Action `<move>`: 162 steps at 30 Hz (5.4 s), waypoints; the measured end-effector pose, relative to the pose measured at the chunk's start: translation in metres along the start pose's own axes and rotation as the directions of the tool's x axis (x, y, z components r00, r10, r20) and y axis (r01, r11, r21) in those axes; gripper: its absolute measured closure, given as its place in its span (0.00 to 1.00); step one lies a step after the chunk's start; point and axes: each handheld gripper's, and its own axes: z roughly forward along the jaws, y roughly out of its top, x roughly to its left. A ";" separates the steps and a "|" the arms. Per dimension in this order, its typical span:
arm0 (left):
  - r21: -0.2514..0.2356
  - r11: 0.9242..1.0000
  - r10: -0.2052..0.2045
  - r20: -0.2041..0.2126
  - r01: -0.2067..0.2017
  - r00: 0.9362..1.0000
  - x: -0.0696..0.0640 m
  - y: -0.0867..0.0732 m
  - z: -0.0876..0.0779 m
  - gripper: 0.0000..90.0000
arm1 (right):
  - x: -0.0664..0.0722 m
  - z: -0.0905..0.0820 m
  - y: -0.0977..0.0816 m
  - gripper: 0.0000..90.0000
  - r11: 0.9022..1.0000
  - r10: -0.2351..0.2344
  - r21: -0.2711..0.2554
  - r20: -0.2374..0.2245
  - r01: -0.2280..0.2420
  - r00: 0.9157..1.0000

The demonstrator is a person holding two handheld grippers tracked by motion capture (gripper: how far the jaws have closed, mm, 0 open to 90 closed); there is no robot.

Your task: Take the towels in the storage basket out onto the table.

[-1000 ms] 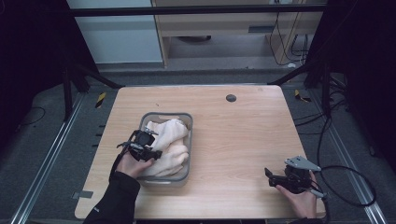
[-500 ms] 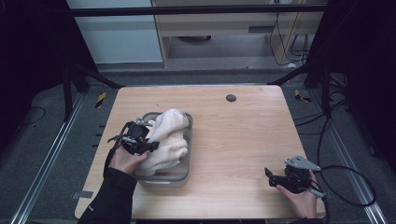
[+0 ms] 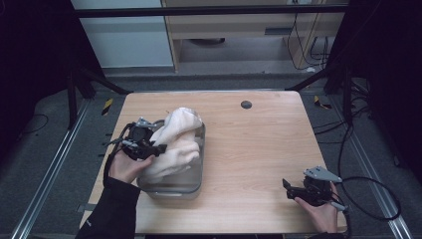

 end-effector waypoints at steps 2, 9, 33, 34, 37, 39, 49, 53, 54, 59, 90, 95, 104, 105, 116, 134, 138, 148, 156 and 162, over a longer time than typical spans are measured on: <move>-0.002 1.000 0.001 0.003 -0.001 1.000 0.000 0.002 -0.003 0.80 | 0.000 0.000 0.000 0.08 1.000 0.001 0.001 0.000 -0.001 1.000; -0.030 1.000 0.009 0.002 -0.009 1.000 -0.003 0.012 -0.019 0.80 | 0.000 0.000 0.000 0.08 1.000 0.001 0.001 0.002 -0.001 1.000; -0.078 0.994 0.072 0.014 -0.071 0.997 -0.025 0.042 -0.058 0.80 | 0.000 -0.001 0.001 0.08 1.000 0.010 -0.005 -0.004 -0.010 1.000; -0.077 0.994 0.077 0.015 -0.075 0.997 -0.026 0.044 -0.059 0.80 | -0.001 -0.001 0.001 0.08 1.000 0.009 -0.004 -0.002 -0.009 1.000; -0.076 0.993 0.089 0.016 -0.088 0.996 -0.030 0.048 -0.060 0.80 | -0.001 -0.001 0.001 0.08 1.000 0.010 -0.004 -0.002 -0.010 1.000; -0.072 0.993 0.099 0.020 -0.097 0.995 -0.033 0.050 -0.060 0.80 | 0.000 -0.001 0.001 0.08 1.000 0.009 -0.001 -0.003 -0.009 1.000; -0.060 0.987 0.147 0.017 -0.146 0.989 -0.050 0.068 -0.067 0.80 | -0.001 -0.001 0.001 0.08 1.000 0.005 -0.003 0.000 -0.005 1.000; -0.066 0.984 0.169 0.016 -0.168 0.985 -0.058 0.074 -0.072 0.80 | -0.002 -0.002 0.001 0.08 1.000 0.007 -0.007 0.000 -0.007 1.000; -0.063 0.982 0.178 0.021 -0.176 0.984 -0.061 0.076 -0.073 0.80 | -0.002 -0.002 0.001 0.08 1.000 0.007 -0.007 0.000 -0.007 1.000; -0.047 0.978 0.205 0.023 -0.204 0.978 -0.072 0.084 -0.076 0.80 | -0.002 -0.003 0.001 0.08 1.000 0.013 -0.007 0.000 -0.013 1.000; -0.034 0.949 0.314 0.088 -0.312 0.945 -0.130 0.124 -0.058 0.80 | -0.012 -0.006 -0.003 0.08 0.999 0.031 -0.016 0.013 -0.031 0.999; -0.034 0.946 0.323 0.105 -0.322 0.940 -0.139 0.129 -0.054 0.80 | -0.014 -0.007 -0.004 0.08 0.999 0.037 -0.016 0.016 -0.036 0.999; -0.044 0.935 0.353 0.124 -0.351 0.927 -0.162 0.139 -0.049 0.80 | -0.017 -0.007 -0.005 0.08 0.999 0.039 -0.016 0.024 -0.039 0.999; -0.043 0.934 0.358 0.130 -0.356 0.924 -0.164 0.140 -0.046 0.80 | -0.017 -0.007 -0.006 0.08 0.999 0.036 -0.017 0.027 -0.035 0.999; -0.032 0.922 0.385 0.165 -0.386 0.908 -0.184 0.144 -0.019 0.80 | -0.019 -0.008 -0.007 0.08 0.999 0.042 -0.016 0.026 -0.042 0.999; -0.019 0.924 0.376 0.234 -0.382 0.897 -0.191 0.126 0.050 0.79 | -0.020 -0.007 -0.008 0.08 0.999 0.037 -0.014 0.022 -0.036 0.999; 0.001 0.929 0.357 0.250 -0.369 0.900 -0.186 0.119 0.066 0.79 | -0.019 -0.006 -0.009 0.08 0.999 0.035 -0.010 0.020 -0.035 0.999; 0.021 0.942 0.317 0.271 -0.334 0.909 -0.181 0.102 0.098 0.79 | -0.018 -0.004 -0.009 0.08 1.000 0.023 0.003 0.014 -0.023 1.000; 0.052 0.947 0.291 0.272 -0.316 0.917 -0.177 0.086 0.125 0.78 | -0.018 -0.003 -0.010 0.08 1.000 0.016 0.007 0.019 -0.017 1.000; 0.086 0.942 0.289 0.276 -0.323 0.917 -0.176 0.075 0.145 0.76 | -0.018 -0.003 -0.010 0.08 1.000 0.013 0.006 0.017 -0.013 1.000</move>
